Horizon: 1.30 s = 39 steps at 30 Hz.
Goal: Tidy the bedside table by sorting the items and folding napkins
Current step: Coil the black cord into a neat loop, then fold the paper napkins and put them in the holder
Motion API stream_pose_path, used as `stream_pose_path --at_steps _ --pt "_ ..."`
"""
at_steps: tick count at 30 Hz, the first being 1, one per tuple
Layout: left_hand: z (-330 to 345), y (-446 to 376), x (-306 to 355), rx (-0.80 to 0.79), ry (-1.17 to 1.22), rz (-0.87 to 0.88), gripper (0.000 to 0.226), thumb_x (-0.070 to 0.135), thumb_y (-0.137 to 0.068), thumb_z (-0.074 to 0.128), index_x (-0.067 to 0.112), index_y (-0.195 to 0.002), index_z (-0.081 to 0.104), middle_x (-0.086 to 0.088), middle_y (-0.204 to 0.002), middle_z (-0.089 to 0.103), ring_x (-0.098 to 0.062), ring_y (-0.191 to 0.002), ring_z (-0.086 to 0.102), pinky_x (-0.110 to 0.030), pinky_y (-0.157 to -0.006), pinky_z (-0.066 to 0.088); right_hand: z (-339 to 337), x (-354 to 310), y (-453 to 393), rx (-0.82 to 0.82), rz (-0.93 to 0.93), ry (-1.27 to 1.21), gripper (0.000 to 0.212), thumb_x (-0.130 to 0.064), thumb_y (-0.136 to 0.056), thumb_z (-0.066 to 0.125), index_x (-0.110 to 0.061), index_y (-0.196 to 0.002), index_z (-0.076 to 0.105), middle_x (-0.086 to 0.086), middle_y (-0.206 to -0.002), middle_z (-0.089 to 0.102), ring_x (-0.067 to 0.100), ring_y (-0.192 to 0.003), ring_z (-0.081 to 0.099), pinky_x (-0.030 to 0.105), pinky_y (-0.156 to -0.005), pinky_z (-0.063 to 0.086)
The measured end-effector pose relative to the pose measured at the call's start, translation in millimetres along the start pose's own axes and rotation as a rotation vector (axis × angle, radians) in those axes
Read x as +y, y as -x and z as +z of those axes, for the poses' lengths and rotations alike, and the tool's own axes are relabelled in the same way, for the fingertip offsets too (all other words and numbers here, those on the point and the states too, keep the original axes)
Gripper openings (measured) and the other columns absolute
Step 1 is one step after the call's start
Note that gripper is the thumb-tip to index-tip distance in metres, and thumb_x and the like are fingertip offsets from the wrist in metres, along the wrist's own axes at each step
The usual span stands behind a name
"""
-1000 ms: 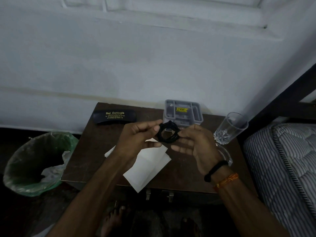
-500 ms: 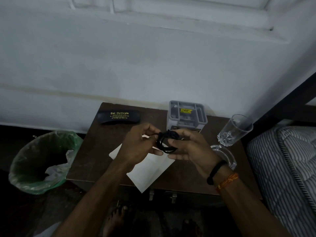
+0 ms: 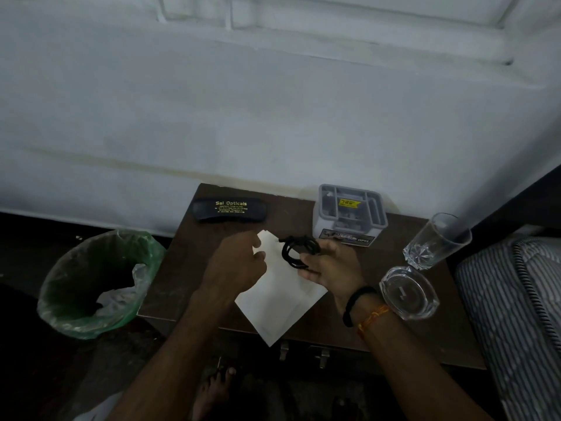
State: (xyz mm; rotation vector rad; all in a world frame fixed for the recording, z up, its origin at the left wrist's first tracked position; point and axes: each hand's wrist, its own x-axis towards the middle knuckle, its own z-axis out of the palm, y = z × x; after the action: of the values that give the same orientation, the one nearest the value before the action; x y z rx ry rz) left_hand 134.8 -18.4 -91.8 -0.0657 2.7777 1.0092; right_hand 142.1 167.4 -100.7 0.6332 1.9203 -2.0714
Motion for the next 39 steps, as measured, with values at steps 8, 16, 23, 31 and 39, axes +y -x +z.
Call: stream_pose_path --at_steps 8,16,23,31,39 --pt "-3.4 -0.8 -12.3 -0.056 -0.186 -0.08 0.051 0.033 -0.085 0.07 0.014 -0.129 0.054 -0.01 -0.137 0.046 -0.027 -0.12 0.051 -0.041 -0.099 0.049 66.9 -7.0 -65.6 0.425 -0.06 0.238 0.015 -0.008 -0.08 0.073 -0.008 -0.095 0.069 0.015 -0.099 0.07 0.034 -0.093 0.069 0.047 -0.081 0.06" --pt "-9.4 -6.9 -25.1 -0.118 -0.234 -0.088 0.053 0.034 -0.083 0.071 0.009 -0.126 0.055 -0.013 -0.136 0.047 -0.03 -0.129 0.041 -0.045 -0.102 0.047 91.3 -26.6 -92.8 0.471 -0.161 0.894 0.043 -0.024 -0.088 0.066 0.001 -0.123 0.059 0.019 -0.117 0.066 0.033 -0.108 0.063 0.038 -0.084 0.056" --pt "-22.3 -5.5 -31.3 -0.069 -0.111 -0.093 0.031 0.018 -0.081 0.069 -0.002 -0.103 0.06 -0.019 -0.116 0.061 -0.034 -0.105 0.06 -0.037 -0.083 0.052 65.2 -18.5 -35.6 0.355 -0.384 1.163 0.027 -0.019 -0.086 0.065 -0.007 -0.109 0.06 0.016 -0.108 0.066 0.035 -0.102 0.062 0.033 -0.075 0.047" --pt "-22.5 3.1 -34.7 -0.074 -0.084 -0.159 0.029 0.01 -0.081 0.068 -0.005 -0.104 0.055 -0.02 -0.116 0.06 -0.035 -0.106 0.059 -0.036 -0.081 0.049 10.7 35.0 10.9 0.138 -0.26 1.273 0.074 -0.047 -0.076 0.075 -0.011 -0.135 0.049 0.012 -0.131 0.053 0.031 -0.121 0.049 0.039 -0.096 0.045" --pt "-15.2 -3.7 -32.3 -0.098 -0.109 -0.169 0.039 0.011 -0.078 0.074 0.002 -0.112 0.057 -0.015 -0.118 0.061 -0.032 -0.107 0.06 -0.036 -0.087 0.05 -0.9 38.5 -9.5 0.104 -0.268 1.164 0.075 -0.049 -0.06 0.084 -0.017 -0.123 0.059 0.008 -0.116 0.055 0.029 -0.112 0.05 0.04 -0.092 0.047"
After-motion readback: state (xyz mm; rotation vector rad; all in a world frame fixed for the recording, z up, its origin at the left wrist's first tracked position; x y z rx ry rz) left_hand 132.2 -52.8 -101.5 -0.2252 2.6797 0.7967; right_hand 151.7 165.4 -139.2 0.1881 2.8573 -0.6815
